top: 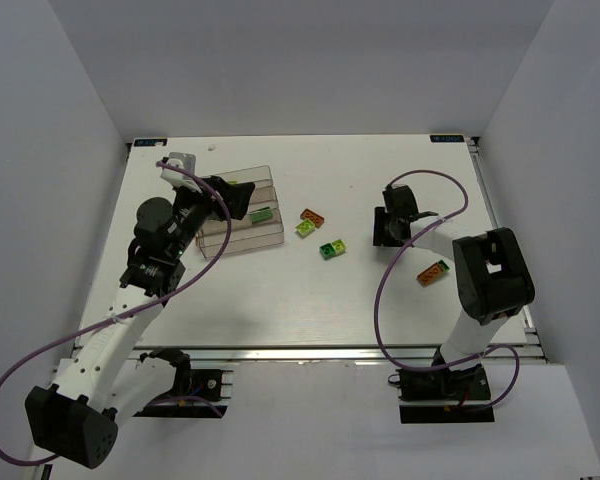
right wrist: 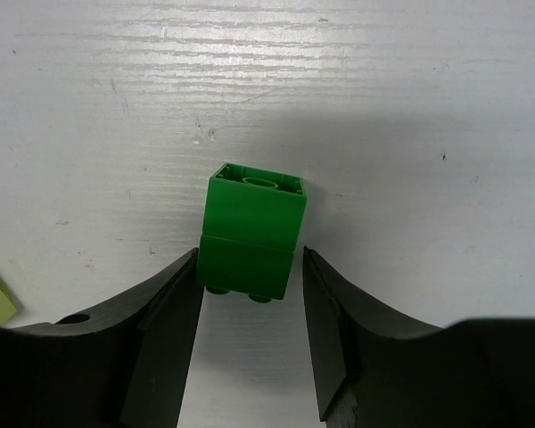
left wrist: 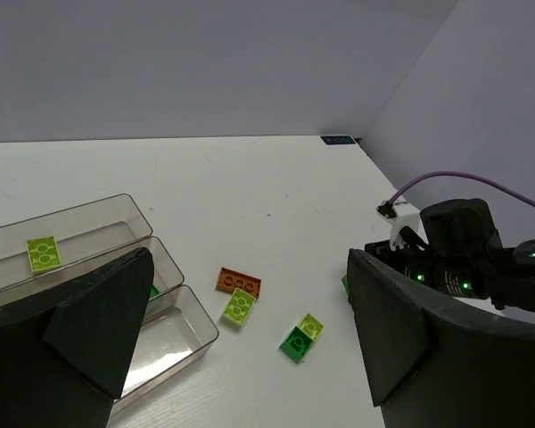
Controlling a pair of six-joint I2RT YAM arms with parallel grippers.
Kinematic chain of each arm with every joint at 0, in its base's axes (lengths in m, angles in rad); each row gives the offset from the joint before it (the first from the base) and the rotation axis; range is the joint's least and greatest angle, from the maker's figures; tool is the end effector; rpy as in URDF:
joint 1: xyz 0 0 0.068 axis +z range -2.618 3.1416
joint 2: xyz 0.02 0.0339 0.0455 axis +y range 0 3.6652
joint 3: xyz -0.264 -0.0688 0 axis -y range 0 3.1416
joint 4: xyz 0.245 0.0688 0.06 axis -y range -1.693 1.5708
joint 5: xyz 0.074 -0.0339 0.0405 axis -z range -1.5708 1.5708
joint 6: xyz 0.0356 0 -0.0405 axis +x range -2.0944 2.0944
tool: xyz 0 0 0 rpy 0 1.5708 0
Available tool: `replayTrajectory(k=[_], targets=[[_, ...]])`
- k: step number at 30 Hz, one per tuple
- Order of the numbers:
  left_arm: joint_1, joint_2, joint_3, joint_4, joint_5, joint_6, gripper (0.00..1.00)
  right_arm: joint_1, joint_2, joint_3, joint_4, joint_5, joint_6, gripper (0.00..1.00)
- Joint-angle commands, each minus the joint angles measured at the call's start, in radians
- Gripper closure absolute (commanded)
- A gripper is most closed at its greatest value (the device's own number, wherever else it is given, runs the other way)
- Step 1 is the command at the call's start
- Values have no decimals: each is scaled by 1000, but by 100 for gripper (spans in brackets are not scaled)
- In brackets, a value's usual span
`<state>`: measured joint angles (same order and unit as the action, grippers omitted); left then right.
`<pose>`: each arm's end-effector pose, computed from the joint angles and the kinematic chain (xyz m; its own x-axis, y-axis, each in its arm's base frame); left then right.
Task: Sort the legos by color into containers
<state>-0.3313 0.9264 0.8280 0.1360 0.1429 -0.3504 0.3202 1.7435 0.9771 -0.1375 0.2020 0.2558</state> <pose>0.2067 -0.0764 0.3643 -0.1233 -0.3169 -0.9404 0.4410 0.8314 -0.3380 0.3352 0.1036 0.1613 -0.7698 0.0059 -0.6383 0.0043 1.0000 0.0040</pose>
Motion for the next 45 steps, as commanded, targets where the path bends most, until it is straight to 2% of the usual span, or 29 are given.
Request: replayTrajectory(k=[1, 9, 18, 20, 24, 27, 30, 32, 38, 45], targets=[[-6, 0, -7, 16, 15, -9, 2, -6, -25, -17, 42, 20, 14, 47], [-6, 5, -9, 16, 17, -7, 2, -4, -18, -11, 47, 7, 16, 49], [-6, 6, -10, 19, 23, -10, 2, -4, -21, -17, 52, -7, 3, 65], [-6, 5, -10, 19, 24, -9, 2, -6, -21, -17, 50, -9, -1, 72], [-6, 6, -13, 30, 40, -15, 2, -4, -42, -15, 52, -21, -27, 94], [-12, 23, -20, 57, 101, -25, 2, -4, -100, -23, 65, -76, -79, 100], [-28, 71, -29, 103, 217, -54, 2, -4, -173, -34, 75, -196, -191, 100], [-47, 120, -26, 125, 294, -74, 2, -6, -235, -52, 75, -358, -306, 100], [-104, 219, -27, 174, 385, -148, 2, -4, -400, -98, 9, -801, -559, 100], [-164, 302, -23, 200, 458, -202, 2, 13, -547, -117, -85, -1021, -779, 100]])
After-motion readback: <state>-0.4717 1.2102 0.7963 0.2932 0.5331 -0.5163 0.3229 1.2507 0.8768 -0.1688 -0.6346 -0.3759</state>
